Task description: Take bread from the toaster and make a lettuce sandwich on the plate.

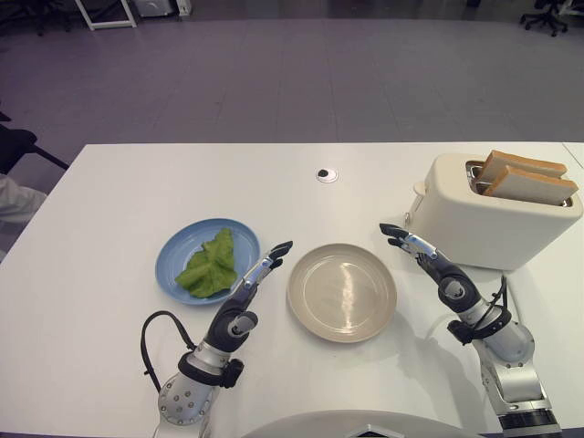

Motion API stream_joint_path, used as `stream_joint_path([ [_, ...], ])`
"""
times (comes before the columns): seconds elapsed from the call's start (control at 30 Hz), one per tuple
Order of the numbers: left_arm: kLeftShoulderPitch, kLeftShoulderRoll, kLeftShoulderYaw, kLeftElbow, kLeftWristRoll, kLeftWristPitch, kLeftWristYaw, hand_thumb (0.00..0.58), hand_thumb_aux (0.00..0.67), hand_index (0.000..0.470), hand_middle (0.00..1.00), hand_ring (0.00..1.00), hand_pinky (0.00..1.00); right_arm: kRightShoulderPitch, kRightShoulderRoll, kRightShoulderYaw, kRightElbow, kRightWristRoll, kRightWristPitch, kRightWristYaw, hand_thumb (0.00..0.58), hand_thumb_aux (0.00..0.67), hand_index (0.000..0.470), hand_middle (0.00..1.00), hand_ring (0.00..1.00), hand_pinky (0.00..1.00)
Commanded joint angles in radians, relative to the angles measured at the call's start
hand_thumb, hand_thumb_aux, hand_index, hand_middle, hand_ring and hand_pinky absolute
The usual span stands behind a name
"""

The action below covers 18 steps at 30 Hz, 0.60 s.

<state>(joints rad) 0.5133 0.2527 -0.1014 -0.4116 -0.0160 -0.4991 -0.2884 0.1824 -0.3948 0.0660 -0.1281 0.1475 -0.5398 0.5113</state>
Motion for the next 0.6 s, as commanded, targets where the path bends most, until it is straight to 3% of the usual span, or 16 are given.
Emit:
stream_joint_path([
  [0.03,0.004,0.001,0.0,-0.006,0.012,0.011,0.005,0.0,0.0,0.0,0.0,0.0,0.0,-0.004,-0.002,-0.008,-0.005,-0.001,0.009,0.003,0.0,0.0,0.0,0.0,0.0,0.0],
  [0.6,-0.002,-0.004,-0.004,0.002,0.014,0.014,0.007,0.0,0.0,0.0,0.0,0.0,0.0,-0.02,0.001,-0.017,-0.002,0.029,0.023,0.005,0.0,0.0,0.0,0.0,0.0,0.0],
])
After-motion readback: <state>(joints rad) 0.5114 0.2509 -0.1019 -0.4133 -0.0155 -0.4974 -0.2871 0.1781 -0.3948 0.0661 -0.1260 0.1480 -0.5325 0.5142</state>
